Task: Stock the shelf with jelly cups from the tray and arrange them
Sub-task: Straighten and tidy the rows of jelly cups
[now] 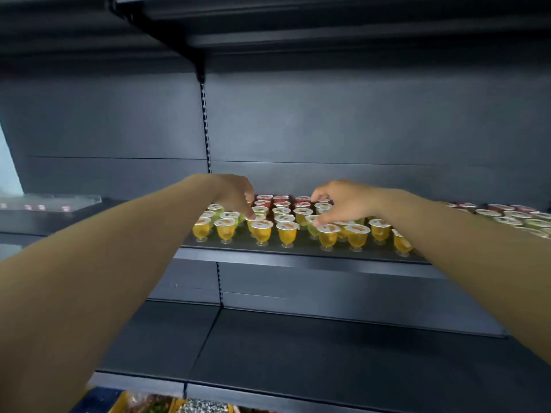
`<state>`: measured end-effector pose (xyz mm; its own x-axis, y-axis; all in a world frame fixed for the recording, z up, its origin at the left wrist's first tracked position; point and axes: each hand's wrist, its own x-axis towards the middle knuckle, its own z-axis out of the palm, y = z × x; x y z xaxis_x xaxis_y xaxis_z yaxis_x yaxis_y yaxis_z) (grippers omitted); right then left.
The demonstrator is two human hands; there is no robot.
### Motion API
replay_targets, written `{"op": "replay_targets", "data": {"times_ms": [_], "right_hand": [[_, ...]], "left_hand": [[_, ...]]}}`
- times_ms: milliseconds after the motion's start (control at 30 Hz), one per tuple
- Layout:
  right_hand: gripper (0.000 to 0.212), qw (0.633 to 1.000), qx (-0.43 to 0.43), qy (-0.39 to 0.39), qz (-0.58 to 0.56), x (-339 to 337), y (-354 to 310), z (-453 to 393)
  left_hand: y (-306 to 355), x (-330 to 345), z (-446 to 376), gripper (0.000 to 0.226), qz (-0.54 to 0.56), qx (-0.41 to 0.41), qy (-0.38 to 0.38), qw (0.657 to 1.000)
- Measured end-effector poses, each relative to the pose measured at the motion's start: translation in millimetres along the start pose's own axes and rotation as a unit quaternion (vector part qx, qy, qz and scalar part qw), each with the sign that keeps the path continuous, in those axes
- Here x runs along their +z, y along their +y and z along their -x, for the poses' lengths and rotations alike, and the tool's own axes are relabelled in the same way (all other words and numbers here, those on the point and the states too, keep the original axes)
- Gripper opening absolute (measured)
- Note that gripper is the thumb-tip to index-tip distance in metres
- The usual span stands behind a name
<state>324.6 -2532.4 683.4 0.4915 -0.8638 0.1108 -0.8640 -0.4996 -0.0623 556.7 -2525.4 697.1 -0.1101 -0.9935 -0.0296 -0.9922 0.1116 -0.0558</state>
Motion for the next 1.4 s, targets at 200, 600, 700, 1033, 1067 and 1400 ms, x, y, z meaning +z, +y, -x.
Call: {"op": "replay_targets", "data": {"times_ms": [200, 600, 700, 1033, 1067, 1400], "right_hand": [[0.058, 0.999, 0.01, -0.009, -0.039, 21, -63, -55], [0.051, 0.987, 0.034, -0.002, -0.157, 62, -104, -190], [0.048, 0.984, 0.033, -0.012, -0.174, 73, -102, -229], [0.041, 0.985, 0.076, -0.061, -0.144, 105, -106, -296], [0.041, 0.983, 0.083, -0.061, -0.149, 108, -106, -298], [0.04, 0.983, 0.134, -0.052, -0.119, 118, -105, -307]], "left_hand": [[-88, 14, -13, 0.055, 0.024, 0.002, 0.002, 1.0], [-199, 47, -95, 0.053, 0.18, 0.012, 0.027, 0.983], [-221, 59, -130, 0.051, 0.215, 0.024, 0.019, 0.976], [-239, 94, -210, 0.04, 0.263, 0.082, -0.074, 0.958], [-239, 95, -212, 0.04, 0.267, 0.089, -0.079, 0.956], [-233, 98, -225, 0.035, 0.222, 0.121, -0.076, 0.965]]}}
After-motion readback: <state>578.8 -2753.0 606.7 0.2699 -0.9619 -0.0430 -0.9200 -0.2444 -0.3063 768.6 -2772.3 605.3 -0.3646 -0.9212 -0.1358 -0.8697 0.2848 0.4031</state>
